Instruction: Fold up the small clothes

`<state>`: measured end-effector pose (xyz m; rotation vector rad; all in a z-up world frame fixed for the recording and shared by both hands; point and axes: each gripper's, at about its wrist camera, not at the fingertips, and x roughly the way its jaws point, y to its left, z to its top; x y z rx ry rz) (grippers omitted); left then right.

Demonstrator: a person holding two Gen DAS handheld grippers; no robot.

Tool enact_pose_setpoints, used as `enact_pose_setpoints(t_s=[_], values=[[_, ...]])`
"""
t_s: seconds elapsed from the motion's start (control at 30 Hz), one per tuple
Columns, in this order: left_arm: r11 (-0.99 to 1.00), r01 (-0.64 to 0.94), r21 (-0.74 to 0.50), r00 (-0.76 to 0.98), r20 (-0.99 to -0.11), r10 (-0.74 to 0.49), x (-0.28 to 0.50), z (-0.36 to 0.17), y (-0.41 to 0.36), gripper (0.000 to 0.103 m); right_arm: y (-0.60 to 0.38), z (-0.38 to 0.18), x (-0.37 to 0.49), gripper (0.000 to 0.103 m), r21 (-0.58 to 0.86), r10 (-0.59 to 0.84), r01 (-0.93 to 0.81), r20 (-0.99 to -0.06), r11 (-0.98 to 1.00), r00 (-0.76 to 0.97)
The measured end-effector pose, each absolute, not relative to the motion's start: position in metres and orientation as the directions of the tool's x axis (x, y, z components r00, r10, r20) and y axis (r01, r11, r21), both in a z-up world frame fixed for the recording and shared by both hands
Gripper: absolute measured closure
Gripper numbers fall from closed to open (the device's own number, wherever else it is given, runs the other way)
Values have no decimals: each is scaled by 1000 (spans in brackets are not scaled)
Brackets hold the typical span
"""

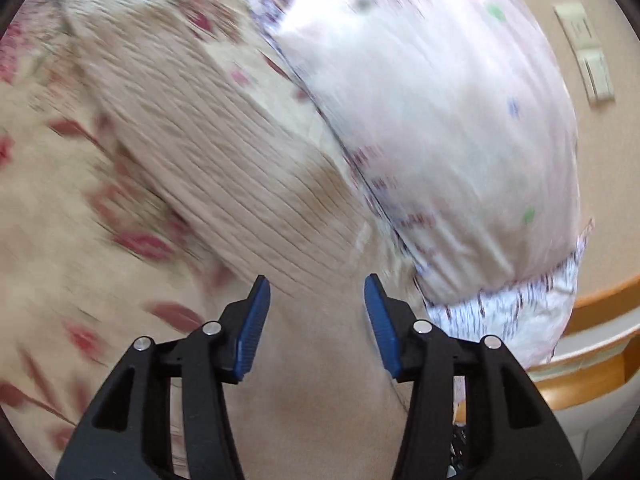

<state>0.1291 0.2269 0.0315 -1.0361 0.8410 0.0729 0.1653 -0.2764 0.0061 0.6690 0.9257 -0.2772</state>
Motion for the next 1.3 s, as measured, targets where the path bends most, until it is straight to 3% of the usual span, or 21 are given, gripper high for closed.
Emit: enact_pose_setpoints(t_s=[0.2,0.3,0.73,0.83,1.03,1.3], values=[[483,-526,-700,668,-692,-274,125,18,321,55,-222,4,157,40,535,127,497,-757,683,641],[441,-585,-680,654,-718,-239,125,7,341,60,-199,3,165,40,555,184,453,-750,698,636],[103,-594,-798,776,-602,-189,118,-31,374,93,-190,26,177,37,533,225,366,-750,763,622],[77,-583,-809,788,-586,-187,117,-35,377,95,-197,23,171,37,535,227,379,-756,755,614],[131,-485,-865,844,-502,-191,128,-6,364,96,-208,16,165,37,538,227,395,-760,745,609],[244,-236,-941,879,-314,-359,159,63,284,96,-212,13,157,37,554,240,393,-753,734,613]])
